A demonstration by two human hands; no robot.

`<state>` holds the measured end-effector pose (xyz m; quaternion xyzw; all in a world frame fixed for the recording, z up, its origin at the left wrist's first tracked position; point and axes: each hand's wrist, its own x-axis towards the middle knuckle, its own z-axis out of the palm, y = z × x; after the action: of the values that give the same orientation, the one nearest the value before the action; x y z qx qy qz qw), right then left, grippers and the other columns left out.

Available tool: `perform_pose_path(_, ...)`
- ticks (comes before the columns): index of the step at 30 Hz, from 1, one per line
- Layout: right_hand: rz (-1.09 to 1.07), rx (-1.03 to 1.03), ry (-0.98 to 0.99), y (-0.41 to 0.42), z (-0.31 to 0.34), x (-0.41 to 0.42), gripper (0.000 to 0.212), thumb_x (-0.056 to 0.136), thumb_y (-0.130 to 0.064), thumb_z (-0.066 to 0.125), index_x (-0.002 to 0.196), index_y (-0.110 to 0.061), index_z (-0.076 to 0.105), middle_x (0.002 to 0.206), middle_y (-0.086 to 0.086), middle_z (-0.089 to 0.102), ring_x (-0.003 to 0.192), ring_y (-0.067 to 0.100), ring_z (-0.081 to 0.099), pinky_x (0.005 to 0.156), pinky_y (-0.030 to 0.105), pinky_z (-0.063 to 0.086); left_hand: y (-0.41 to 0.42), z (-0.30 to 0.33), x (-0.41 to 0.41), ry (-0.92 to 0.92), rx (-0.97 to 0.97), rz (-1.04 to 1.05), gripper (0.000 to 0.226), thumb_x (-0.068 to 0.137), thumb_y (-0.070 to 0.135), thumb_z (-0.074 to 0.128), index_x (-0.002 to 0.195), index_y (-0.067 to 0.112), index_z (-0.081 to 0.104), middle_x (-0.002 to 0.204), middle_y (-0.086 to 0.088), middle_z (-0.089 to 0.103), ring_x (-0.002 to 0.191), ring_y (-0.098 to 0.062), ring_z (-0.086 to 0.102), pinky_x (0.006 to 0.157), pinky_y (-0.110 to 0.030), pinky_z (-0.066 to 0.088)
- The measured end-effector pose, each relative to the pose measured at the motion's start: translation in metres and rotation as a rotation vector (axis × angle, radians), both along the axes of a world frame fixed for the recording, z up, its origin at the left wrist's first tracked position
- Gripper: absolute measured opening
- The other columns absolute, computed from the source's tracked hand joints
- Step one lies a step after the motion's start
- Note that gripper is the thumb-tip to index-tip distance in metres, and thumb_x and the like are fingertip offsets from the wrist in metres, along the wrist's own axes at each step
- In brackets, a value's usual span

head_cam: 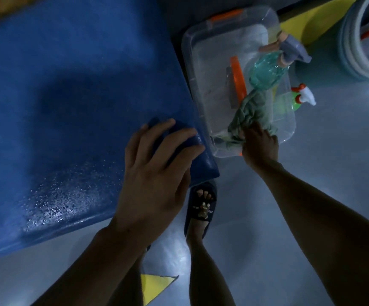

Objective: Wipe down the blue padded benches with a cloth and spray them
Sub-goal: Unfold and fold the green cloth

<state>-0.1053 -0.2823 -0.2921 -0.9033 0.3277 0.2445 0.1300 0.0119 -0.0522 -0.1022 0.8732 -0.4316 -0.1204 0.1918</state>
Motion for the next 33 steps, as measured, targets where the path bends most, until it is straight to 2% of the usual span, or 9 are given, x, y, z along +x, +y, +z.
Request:
perform_pose_path(5, -0.437, 0.406, -0.25, -0.01, 0.051, -0.009, 0.009, 0.087, -0.02, 0.066, 0.092, -0.027, 0.065, 0.097, 0.0, 0.07, 0.088, 0.02, 0.067, 0.078, 0.033, 0.053, -0.001, 0.022, -0.002, 0.064, 0.005, -0.012, 0.027, 0.093, 0.013, 0.057, 0.116, 0.018, 0.069, 0.129, 0.003, 0.062, 0.131, -0.024, 0.046, 0.111, -0.047, 0.031)
perform_pose_path(9, -0.715, 0.626, -0.464, -0.009, 0.137, 0.0, 0.003, 0.086, -0.015, 0.069, 0.086, -0.017, 0.069, 0.079, 0.002, 0.072, 0.069, 0.005, 0.061, 0.066, 0.023, 0.048, -0.004, 0.059, 0.0, 0.308, 0.005, 0.067, 0.025, 0.097, 0.021, 0.052, 0.118, 0.021, 0.066, 0.119, 0.009, 0.063, 0.115, -0.009, 0.054, 0.098, -0.032, 0.044)
perform_pose_path(13, -0.756, 0.82, -0.648, -0.002, 0.23, 0.007, 0.007, 0.092, -0.013, 0.065, 0.087, -0.009, 0.068, 0.075, 0.003, 0.069, 0.072, 0.013, 0.063, 0.07, 0.033, 0.051, -0.013, 0.112, 0.006, 0.539, -0.084, 0.211, 0.027, 0.098, 0.032, 0.056, 0.123, 0.026, 0.061, 0.119, 0.016, 0.062, 0.112, 0.002, 0.056, 0.095, -0.012, 0.041)
perform_pose_path(20, -0.643, 1.105, -0.811, 0.036, 0.397, 0.03, 0.018, 0.09, -0.024, 0.061, 0.084, -0.007, 0.063, 0.072, 0.007, 0.058, 0.071, 0.021, 0.051, 0.067, 0.035, 0.042, -0.03, 0.229, 0.022, 1.13, -0.285, 0.371, 0.046, 0.077, 0.049, 0.077, 0.117, 0.029, 0.063, 0.108, 0.011, 0.07, 0.104, -0.006, 0.065, 0.084, -0.02, 0.051)
perform_pose_path(22, -0.56, 1.098, -0.807, 0.048, 0.44, 0.038, 0.011, 0.09, -0.022, 0.062, 0.085, -0.014, 0.067, 0.075, 0.003, 0.064, 0.072, 0.016, 0.057, 0.066, 0.032, 0.046, -0.033, 0.267, 0.023, 1.127, -0.366, 0.4, 0.042, 0.076, 0.046, 0.075, 0.109, 0.021, 0.068, 0.103, 0.0, 0.072, 0.101, -0.013, 0.068, 0.082, -0.027, 0.054)
perform_pose_path(25, -0.505, 1.136, -0.808, 0.057, 0.498, 0.049, 0.014, 0.096, -0.012, 0.06, 0.084, -0.013, 0.066, 0.073, -0.001, 0.063, 0.07, 0.01, 0.056, 0.065, 0.025, 0.045, -0.03, 0.322, 0.031, 1.041, -0.526, 0.478, 0.009, 0.092, 0.019, 0.067, 0.091, 0.01, 0.069, 0.087, -0.008, 0.072, 0.085, -0.018, 0.069, 0.078, -0.036, 0.055)
perform_pose_path(27, -0.482, 1.14, -0.809, 0.061, 0.532, 0.054, 0.022, 0.097, -0.012, 0.056, 0.076, -0.016, 0.063, 0.064, -0.008, 0.056, 0.061, 0.004, 0.049, 0.058, 0.019, 0.04, -0.025, 0.36, 0.036, 1.061, -0.608, 0.516, 0.015, 0.095, 0.01, 0.06, 0.08, 0.008, 0.063, 0.074, -0.005, 0.066, 0.074, -0.016, 0.062, 0.072, -0.032, 0.052)
perform_pose_path(30, -0.436, 1.117, -0.797, 0.069, 0.58, 0.061, 0.029, 0.093, -0.038, 0.063, 0.075, -0.015, 0.063, 0.068, 0.0, 0.052, 0.067, 0.01, 0.046, 0.064, 0.026, 0.037, -0.018, 0.412, 0.046, 1.095, -0.654, 0.541, 0.019, 0.099, 0.011, 0.053, 0.08, 0.006, 0.055, 0.076, -0.013, 0.053, 0.074, -0.022, 0.048, 0.068, -0.032, 0.042)
perform_pose_path(33, -0.398, 1.075, -0.802, 0.077, 0.621, 0.068, 0.064, 0.083, -0.06, 0.059, 0.091, 0.003, 0.055, 0.08, 0.01, 0.051, 0.078, 0.018, 0.044, 0.074, 0.036, 0.033, -0.013, 0.455, 0.058, 1.069, -0.696, 0.54, 0.018, 0.099, 0.012, 0.052, 0.083, 0.004, 0.057, 0.079, -0.014, 0.055, 0.076, -0.024, 0.049, 0.069, -0.036, 0.04)
